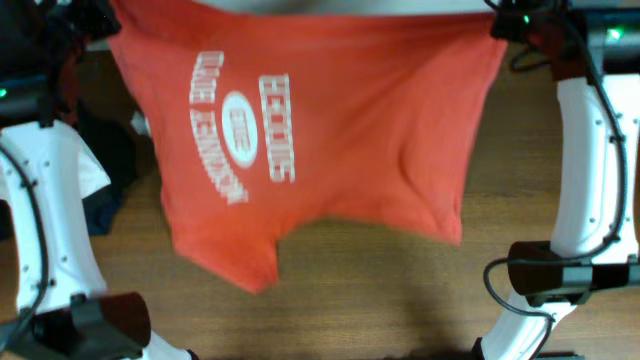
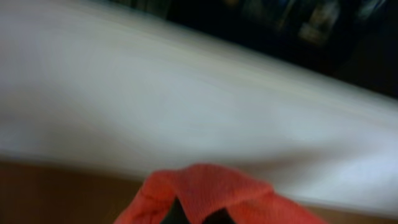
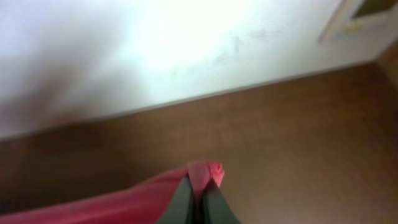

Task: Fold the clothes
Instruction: 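Lift the shirt with both grippers and shake it out, then lay the shirt flat on the table with both grippers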

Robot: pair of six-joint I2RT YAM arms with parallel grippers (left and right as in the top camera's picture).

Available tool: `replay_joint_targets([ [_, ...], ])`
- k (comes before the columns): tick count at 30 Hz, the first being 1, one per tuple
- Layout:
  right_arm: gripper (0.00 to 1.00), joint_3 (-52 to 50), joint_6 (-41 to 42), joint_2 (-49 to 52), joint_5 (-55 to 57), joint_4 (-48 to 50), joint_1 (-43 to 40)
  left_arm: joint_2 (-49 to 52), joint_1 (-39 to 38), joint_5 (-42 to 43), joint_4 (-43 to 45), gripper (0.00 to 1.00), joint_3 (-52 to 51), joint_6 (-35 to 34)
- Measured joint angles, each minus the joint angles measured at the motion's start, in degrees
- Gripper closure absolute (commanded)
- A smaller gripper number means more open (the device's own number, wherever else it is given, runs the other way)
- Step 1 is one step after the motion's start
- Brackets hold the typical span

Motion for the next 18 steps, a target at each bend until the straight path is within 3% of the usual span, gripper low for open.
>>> replay_joint_targets([
  [5, 0.96, -0.2, 2.7, -1.0, -1.3, 10.7, -2.8, 1.6, -0.1, 1.7, 19.6, 1.0, 0.0, -4.5],
  [9, 0.96, 0.0, 3.9, -5.8, -5.2, 11.3, -9.1, 1.6, -0.2, 3.0, 19.9, 1.0, 6.1, -6.3],
  [12, 0.96, 1.1, 3.9, -9.2, -7.0, 1.6, -12.1, 0.5, -0.5, 5.4, 5.2, 1.0, 11.6, -6.5],
  [16, 0.96, 1.2, 3.6, -7.7, -7.1, -15.0, -12.9, -1.0, -0.4, 7.4, -28.3, 1.0, 12.6, -4.8],
  [18, 0.96, 1.1, 2.5, -5.1, -7.1, -22.3, -13.0, -0.4, -0.8, 7.6, -37.5, 1.0, 11.2, -3.0],
])
